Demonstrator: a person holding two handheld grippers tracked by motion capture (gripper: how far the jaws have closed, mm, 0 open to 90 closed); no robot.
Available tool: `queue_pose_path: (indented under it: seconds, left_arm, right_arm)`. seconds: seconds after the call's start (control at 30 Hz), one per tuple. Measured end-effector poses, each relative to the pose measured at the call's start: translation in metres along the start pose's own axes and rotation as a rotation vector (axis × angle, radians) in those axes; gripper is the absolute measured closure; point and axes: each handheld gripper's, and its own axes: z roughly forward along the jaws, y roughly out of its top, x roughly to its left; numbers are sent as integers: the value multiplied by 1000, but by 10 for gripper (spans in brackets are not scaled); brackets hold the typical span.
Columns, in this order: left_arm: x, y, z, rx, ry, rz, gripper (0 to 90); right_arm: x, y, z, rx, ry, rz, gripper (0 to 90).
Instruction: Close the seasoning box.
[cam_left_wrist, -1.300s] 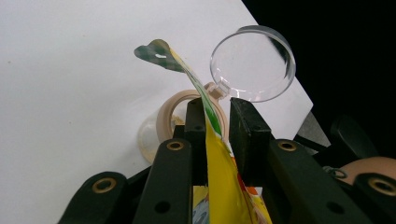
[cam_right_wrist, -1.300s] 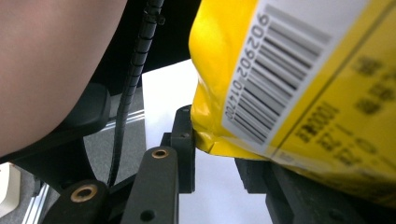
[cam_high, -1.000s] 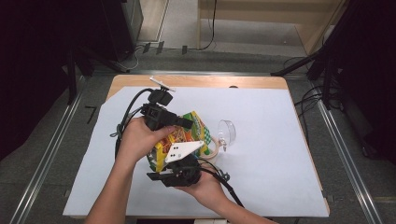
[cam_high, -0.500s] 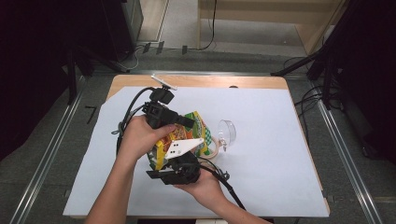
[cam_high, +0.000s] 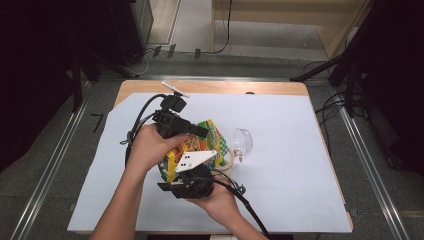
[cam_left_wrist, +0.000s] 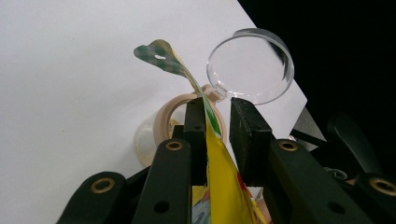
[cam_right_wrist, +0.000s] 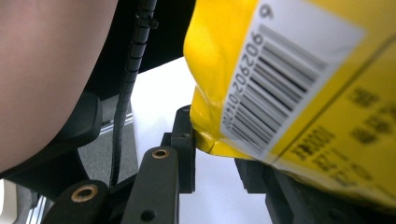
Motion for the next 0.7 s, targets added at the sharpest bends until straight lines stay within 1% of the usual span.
queue_pose_path:
  seconds: [0.07, 0.1, 0.13, 0.23, 0.27, 0.3, 0.4, 0.47, 0.6, 0.7]
  left_arm:
    - [1, 0, -1, -2, -4, -3, 776]
    - [0, 0, -1, -2, -2, 0, 776]
    - [0, 0, 0, -2, -2, 0, 776]
    - [1, 0, 1, -1, -6, -1, 775]
    - [1, 0, 1, -1, -9, 2, 775]
    - [1, 0, 1, 2, -10, 6, 775]
    - [1, 0, 1, 7, -17, 9, 783]
    - [1, -1, 1, 7, -15, 7, 790]
    - [1, 0, 1, 8, -18, 8, 791]
    - [0, 0, 2, 7, -14, 11, 791]
  right_arm:
    - [1, 1, 0, 1, -9, 10, 728]
    - [2, 1, 0, -1, -15, 4, 727]
    - [4, 1, 1, -1, -35, -7, 726]
    - [4, 0, 1, 4, -48, -22, 725]
    - [5, 0, 1, 4, -46, -17, 724]
    - [5, -1, 1, -1, -57, -23, 724]
    - [6, -1, 2, 0, -70, -21, 724]
    - [6, -2, 3, -3, -83, -34, 721]
    - [7, -3, 3, -9, -81, -24, 722]
    - [7, -3, 3, -12, -85, -25, 723]
